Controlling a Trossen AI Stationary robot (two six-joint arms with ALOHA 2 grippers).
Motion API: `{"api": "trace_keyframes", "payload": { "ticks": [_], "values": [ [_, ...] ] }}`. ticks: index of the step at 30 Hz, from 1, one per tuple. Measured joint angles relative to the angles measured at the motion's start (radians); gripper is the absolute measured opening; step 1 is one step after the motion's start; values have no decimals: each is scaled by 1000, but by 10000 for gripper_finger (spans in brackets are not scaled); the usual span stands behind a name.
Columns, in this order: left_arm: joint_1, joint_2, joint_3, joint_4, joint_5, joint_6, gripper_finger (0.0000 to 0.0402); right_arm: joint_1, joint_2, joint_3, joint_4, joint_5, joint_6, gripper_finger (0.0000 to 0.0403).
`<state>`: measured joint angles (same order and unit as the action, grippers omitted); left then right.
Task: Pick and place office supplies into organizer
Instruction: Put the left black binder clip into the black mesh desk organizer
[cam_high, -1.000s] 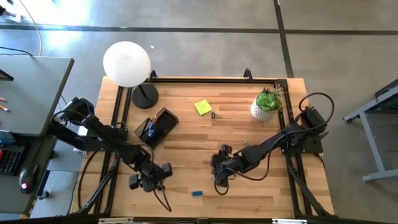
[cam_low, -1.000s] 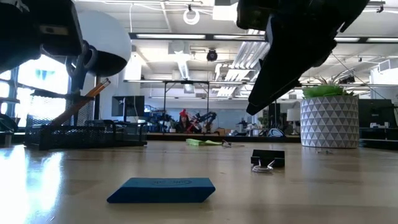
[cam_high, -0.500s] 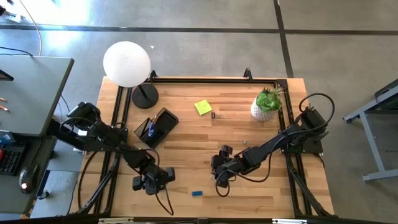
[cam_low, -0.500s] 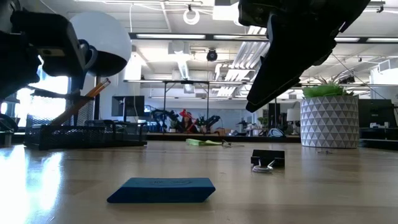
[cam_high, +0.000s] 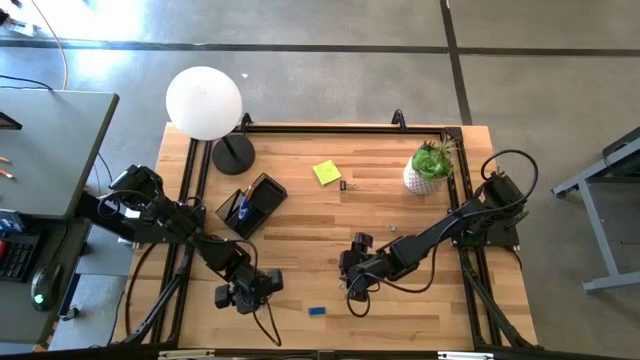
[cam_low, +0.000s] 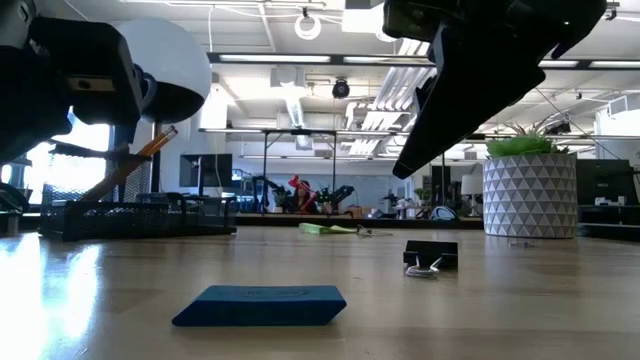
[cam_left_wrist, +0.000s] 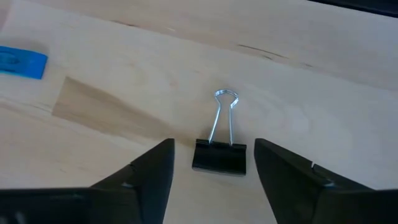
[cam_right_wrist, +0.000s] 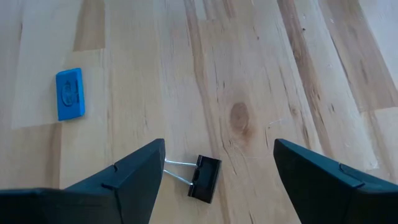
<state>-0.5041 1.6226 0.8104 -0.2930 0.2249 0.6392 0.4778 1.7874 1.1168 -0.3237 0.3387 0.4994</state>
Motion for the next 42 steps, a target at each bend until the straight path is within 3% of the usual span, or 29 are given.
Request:
{"api": "trace_keyframes", "payload": {
  "ticks": [18, 34, 42],
  "values": [
    [0, 79, 1, 12, -24, 6, 197, 0, 0, 0, 0, 24, -7, 296],
    [-1, 73, 0, 1, -31, 7, 129, 0, 0, 0, 0, 32, -7, 296],
    [0, -9, -2, -42, -220, 8, 153, 0, 0, 0, -1, 54, -7, 296]
  ]
}}
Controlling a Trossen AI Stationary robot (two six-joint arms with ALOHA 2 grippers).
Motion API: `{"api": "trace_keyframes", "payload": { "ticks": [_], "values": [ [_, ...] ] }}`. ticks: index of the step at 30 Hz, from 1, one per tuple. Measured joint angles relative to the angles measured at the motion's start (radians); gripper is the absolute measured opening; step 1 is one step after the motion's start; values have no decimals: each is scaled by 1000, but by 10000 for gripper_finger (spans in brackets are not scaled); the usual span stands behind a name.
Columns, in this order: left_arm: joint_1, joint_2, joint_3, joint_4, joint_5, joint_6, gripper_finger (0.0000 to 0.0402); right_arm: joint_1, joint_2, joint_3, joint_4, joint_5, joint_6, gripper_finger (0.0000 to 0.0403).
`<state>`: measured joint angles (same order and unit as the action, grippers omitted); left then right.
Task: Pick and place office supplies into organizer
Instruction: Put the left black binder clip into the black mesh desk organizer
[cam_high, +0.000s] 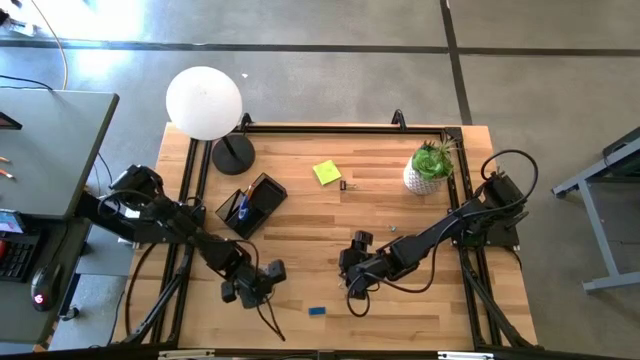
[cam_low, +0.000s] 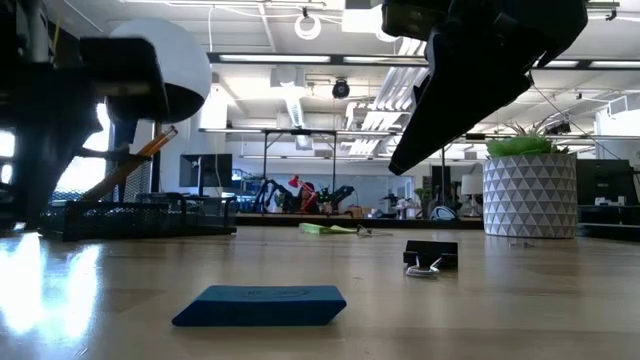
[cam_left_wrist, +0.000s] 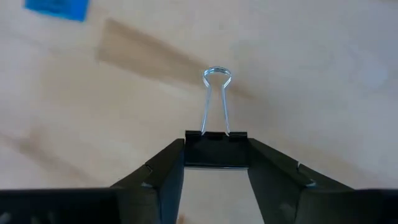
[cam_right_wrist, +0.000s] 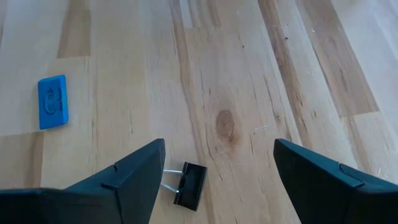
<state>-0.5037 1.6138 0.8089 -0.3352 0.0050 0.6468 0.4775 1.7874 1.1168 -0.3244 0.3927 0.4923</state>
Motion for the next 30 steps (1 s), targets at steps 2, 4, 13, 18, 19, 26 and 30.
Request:
{"api": "trace_keyframes", "payload": {
  "ticks": [2, 4, 13, 18, 19, 26, 30],
  "values": [
    [-1, -31, 0, -18, -55, 0, 150, 0, 0, 0, 0, 1, 0, 296],
    [-2, -66, 0, -45, -144, -2, 144, 0, 0, 0, 0, 1, 0, 296],
    [0, -201, 1, -249, -600, -210, 143, 0, 0, 0, 0, 26, 0, 296],
    [0, -231, 1, -439, -691, -386, 145, 0, 0, 0, 0, 26, 0, 296],
    [0, -232, 1, -474, -700, -433, 144, 0, 0, 0, 0, 26, 0, 296],
    [0, -228, 2, -626, -758, -755, 141, 0, 0, 0, 0, 27, 0, 296],
    [0, -228, 2, -657, -758, -871, 141, 0, 0, 0, 0, 27, 0, 296]
  ]
}}
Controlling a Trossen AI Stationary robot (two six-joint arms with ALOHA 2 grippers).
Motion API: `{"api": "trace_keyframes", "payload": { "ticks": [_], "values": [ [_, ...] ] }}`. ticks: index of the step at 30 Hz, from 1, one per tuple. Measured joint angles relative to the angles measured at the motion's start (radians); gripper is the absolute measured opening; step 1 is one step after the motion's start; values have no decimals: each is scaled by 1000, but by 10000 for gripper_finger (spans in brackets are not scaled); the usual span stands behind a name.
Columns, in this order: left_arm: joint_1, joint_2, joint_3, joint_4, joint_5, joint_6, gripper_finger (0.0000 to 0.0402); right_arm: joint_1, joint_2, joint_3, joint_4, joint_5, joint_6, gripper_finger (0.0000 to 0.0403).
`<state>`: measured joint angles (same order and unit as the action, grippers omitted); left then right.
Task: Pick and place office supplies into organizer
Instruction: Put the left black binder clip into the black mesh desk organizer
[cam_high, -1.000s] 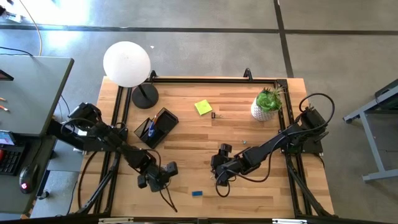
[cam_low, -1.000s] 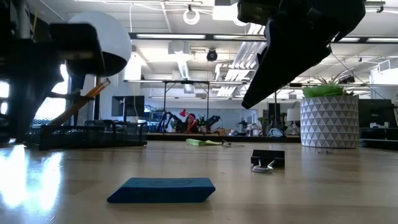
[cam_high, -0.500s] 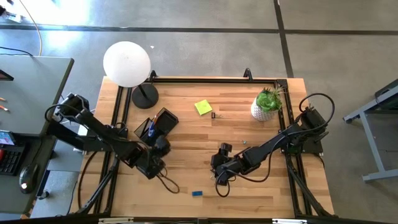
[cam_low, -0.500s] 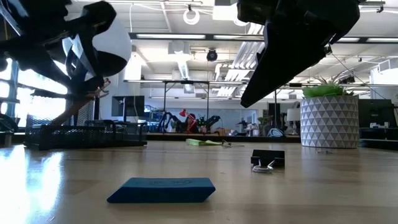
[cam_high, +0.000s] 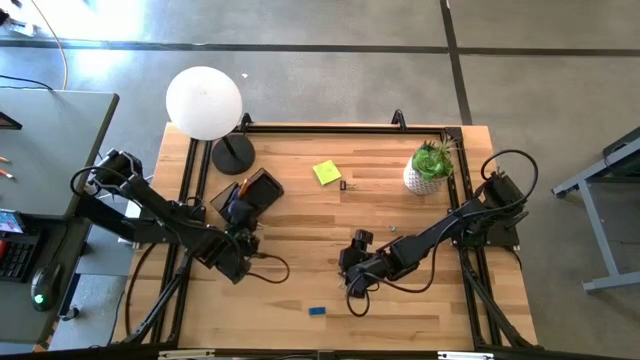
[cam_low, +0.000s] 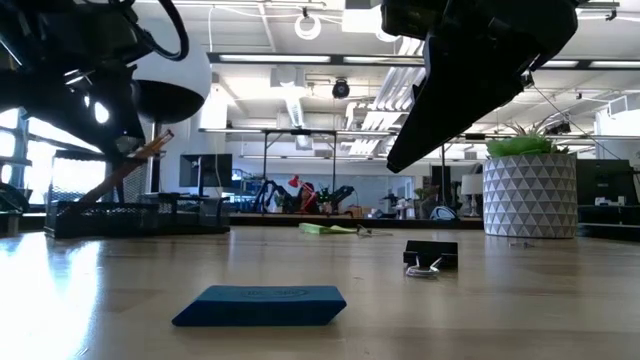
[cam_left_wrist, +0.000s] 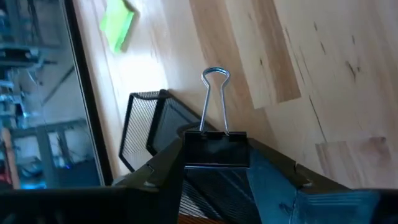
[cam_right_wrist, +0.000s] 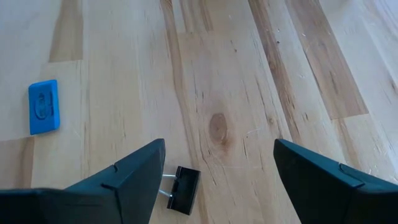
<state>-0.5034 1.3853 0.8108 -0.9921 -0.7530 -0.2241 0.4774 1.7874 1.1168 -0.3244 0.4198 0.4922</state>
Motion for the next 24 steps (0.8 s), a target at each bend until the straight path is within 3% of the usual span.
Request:
{"api": "trace_keyframes", "payload": {
  "ticks": [9, 14, 24],
  "values": [
    [0, 0, 0, -47, 5, -230, 141, 0, 0, 0, 0, 1, -1, 296],
    [-1, 0, 21, -56, 24, -236, 141, 0, 0, 0, 0, 1, -4, 296],
    [-26, 0, 177, -57, 106, -257, 140, -24, 0, 0, 0, -8, -103, 296]
  ]
}}
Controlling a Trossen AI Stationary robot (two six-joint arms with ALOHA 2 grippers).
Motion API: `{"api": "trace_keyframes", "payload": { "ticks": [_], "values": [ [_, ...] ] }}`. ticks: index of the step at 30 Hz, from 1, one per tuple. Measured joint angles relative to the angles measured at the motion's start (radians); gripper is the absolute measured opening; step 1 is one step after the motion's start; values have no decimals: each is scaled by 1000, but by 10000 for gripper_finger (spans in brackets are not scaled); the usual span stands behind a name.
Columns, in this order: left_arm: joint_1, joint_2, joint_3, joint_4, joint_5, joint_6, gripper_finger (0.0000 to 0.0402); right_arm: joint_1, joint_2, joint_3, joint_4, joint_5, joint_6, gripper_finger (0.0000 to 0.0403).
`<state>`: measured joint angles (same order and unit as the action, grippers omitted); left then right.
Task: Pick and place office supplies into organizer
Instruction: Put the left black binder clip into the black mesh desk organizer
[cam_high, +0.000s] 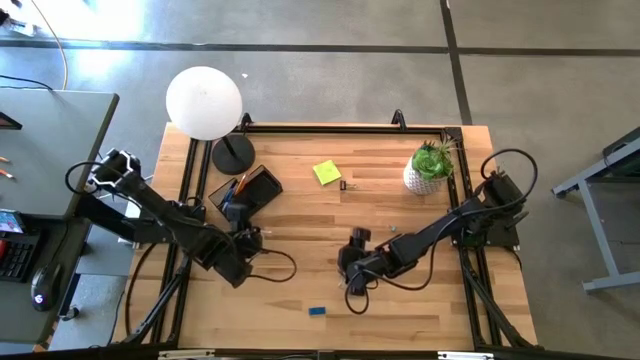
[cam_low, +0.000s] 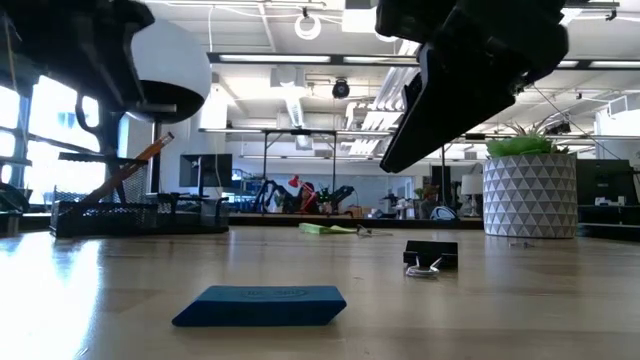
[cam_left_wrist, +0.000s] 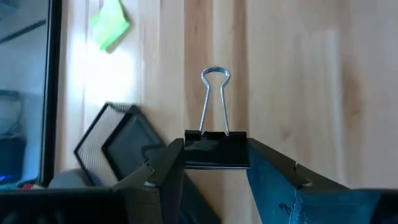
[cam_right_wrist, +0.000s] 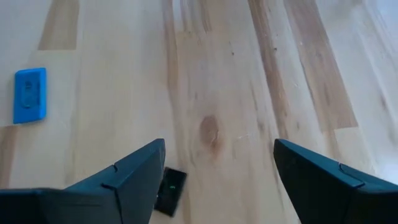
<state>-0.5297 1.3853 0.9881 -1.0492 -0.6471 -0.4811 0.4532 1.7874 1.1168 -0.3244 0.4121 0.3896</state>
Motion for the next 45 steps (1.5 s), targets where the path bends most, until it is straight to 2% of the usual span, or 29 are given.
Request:
{"api": "trace_keyframes", "payload": {
  "ticks": [2, 4, 10, 11, 14, 17, 21, 24, 29, 32, 35, 38, 41, 45],
  "values": [
    [-28, 0, 32, -8, -7, -13, 140, -6, 0, 0, 0, -1, -26, 296],
    [-55, 0, 75, -82, -36, -81, 140, -11, 0, 0, 0, -1, -54, 296],
    [-117, -10, 167, -512, -105, -453, 140, -37, 0, 0, 0, -18, -124, 296],
    [-123, -18, 167, -535, -103, -502, 140, -43, 0, 0, 0, -21, -136, 296],
    [-126, -82, 144, -493, -56, -502, 140, -62, 0, 0, 0, -27, -167, 296],
    [-125, -109, 145, -527, -42, -579, 140, -82, 0, 0, 0, -34, -190, 296],
    [-125, -117, 134, -521, -16, -658, 140, -106, 0, 0, 0, -55, -186, 296],
    [-124, -75, 110, -515, -14, -690, 140, -115, 0, 0, 1, -72, -169, 296],
    [-126, -10, 71, -464, -33, -691, 140, -113, 0, 0, 80, -101, -130, 296],
    [-127, 10, 59, -387, -103, -630, 140, -113, 0, 0, 234, -98, -190, 296],
    [-127, 23, 58, -297, -186, -536, 140, -119, 0, 0, 425, -42, -254, 296],
    [-134, 25, 58, -199, -251, -431, 140, -145, 0, 0, 570, -33, -239, 296],
    [-136, 25, 58, -132, -301, -345, 140, -197, 0, 0, 672, -121, -124, 296],
    [-138, 25, 58, -123, -350, -300, 140, -263, 0, 0, 757, -247, 31, 295]
  ]
}}
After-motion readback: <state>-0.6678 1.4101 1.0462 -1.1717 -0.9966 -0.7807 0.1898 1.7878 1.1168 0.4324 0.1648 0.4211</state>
